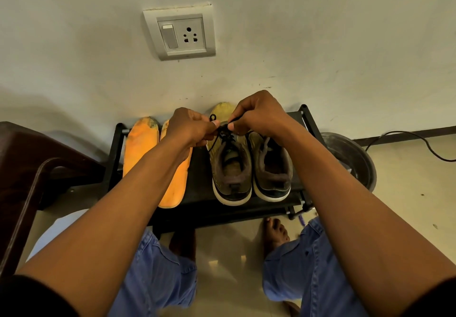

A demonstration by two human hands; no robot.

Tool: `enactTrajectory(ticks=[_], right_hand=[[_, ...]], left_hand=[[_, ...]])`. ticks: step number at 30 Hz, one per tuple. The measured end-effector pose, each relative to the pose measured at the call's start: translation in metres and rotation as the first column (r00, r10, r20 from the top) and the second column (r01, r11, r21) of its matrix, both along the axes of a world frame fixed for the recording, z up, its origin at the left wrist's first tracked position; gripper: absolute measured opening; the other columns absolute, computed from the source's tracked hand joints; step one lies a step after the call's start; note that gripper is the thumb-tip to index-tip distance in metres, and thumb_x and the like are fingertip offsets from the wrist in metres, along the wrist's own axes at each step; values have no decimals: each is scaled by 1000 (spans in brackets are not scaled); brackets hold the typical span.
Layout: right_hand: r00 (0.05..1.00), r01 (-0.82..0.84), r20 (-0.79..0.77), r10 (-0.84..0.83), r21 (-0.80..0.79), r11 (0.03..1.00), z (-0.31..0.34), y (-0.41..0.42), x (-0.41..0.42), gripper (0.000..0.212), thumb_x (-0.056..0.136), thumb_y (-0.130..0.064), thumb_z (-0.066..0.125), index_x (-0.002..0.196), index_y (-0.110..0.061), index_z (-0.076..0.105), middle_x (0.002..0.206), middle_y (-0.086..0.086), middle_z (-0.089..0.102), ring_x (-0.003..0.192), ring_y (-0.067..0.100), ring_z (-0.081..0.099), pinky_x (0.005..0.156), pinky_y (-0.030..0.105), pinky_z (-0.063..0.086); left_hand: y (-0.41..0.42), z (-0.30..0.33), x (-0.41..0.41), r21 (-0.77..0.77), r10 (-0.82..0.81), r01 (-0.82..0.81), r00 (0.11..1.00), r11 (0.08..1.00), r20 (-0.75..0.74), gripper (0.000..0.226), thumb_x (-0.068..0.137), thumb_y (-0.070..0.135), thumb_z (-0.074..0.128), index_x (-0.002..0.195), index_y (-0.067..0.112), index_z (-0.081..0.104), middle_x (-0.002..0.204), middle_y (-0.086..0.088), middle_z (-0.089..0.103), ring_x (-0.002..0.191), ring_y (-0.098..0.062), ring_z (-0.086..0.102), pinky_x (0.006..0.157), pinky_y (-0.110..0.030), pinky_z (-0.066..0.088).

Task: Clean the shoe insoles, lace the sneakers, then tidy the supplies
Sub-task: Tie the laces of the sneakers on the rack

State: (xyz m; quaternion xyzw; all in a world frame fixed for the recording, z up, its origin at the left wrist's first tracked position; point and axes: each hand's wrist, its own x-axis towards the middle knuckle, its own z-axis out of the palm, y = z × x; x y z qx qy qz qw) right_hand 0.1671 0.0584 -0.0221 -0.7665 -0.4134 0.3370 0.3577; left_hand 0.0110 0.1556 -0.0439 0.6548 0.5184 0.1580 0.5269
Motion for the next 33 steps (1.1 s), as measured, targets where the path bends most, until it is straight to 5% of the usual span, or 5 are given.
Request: enactTrajectory(ticks=[6, 15, 21, 26, 33], right_hand=[[1000, -21, 13, 23, -94, 995, 9, -6, 7, 11, 71, 1, 80, 71, -10, 80, 68, 6, 75, 71, 25, 74, 79, 40, 63], [967, -153, 160, 197, -252, 955, 10, -16, 11, 16, 72, -8, 84, 68, -23, 79, 71, -7, 75, 78, 10, 71, 86, 42, 61], [963, -182, 134, 232, -306, 935, 11, -16, 11, 27, 73, -6, 84, 60, -27, 74, 61, -13, 72, 66, 2, 65, 83, 33, 58], [960, -205, 121, 253, -315, 927, 11, -16, 11, 27, 75, -6, 84, 61, -26, 74, 63, -12, 72, 64, 0, 65, 79, 29, 57], [953, -168, 198, 230, -285, 944, 7, -18, 18, 13, 76, -15, 85, 72, -26, 79, 74, -9, 75, 82, 10, 70, 88, 41, 60]], left_hand=[[7, -15, -4, 221, -13, 51, 985, 974, -172, 27, 82, 30, 84, 69, 7, 78, 67, -13, 71, 62, -26, 65, 75, -41, 59], [6, -28, -4, 360, -26, 175, 924, 916, -382, 22, 85, 35, 80, 83, 13, 80, 88, -4, 75, 74, -19, 60, 62, -27, 37], [4, -28, -4, 463, -13, 234, 902, 855, -431, 18, 85, 29, 80, 80, 13, 76, 92, -7, 76, 87, -29, 69, 64, -29, 38], [5, -33, -3, 495, -15, 281, 880, 822, -474, 19, 84, 31, 79, 88, 13, 78, 97, -7, 76, 91, -31, 69, 66, -31, 43], [8, -33, -6, 434, -91, 343, 859, 833, -504, 21, 85, 35, 79, 85, 14, 77, 88, -7, 75, 87, -30, 68, 65, -30, 41]])
